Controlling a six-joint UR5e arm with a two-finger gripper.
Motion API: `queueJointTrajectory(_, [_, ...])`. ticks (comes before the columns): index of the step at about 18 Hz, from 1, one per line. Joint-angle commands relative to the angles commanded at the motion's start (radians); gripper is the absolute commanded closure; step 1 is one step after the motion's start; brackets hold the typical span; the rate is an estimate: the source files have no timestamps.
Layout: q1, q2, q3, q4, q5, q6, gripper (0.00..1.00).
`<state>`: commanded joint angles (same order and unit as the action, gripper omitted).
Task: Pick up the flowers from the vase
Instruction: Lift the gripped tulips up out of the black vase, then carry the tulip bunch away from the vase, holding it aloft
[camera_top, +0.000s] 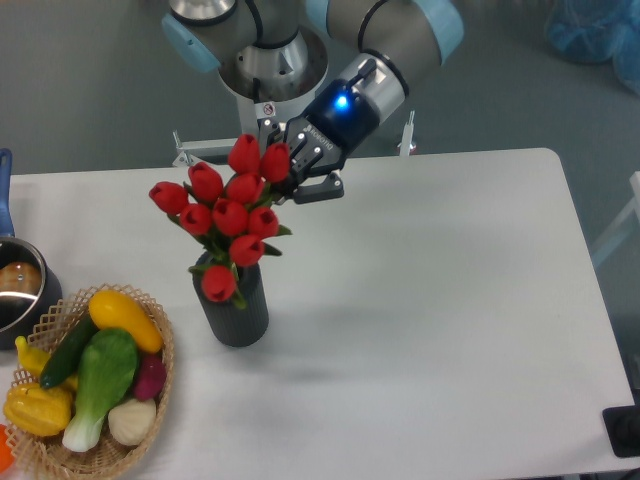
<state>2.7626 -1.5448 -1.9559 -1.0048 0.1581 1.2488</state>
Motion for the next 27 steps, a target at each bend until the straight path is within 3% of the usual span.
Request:
queueJointTrajectory(8, [0.055, 0.009, 0.029, 0.000, -0.057, -0.092, 1.00])
queueJointTrajectory(13, [0.080, -0.008, 0.103, 0.005, -0.046, -0.193, 1.00])
queueJointTrajectory(18, [0.130, -0.041, 0.127, 0.018, -0.031, -0.151, 1.00])
queueJointTrajectory(24, [0.143, -0.054, 0.156, 0.028, 0.374, -0.046, 1.00])
queueJointTrajectory(27, [0.143, -0.077, 0.178, 0.028, 0.501, -0.013, 1.00])
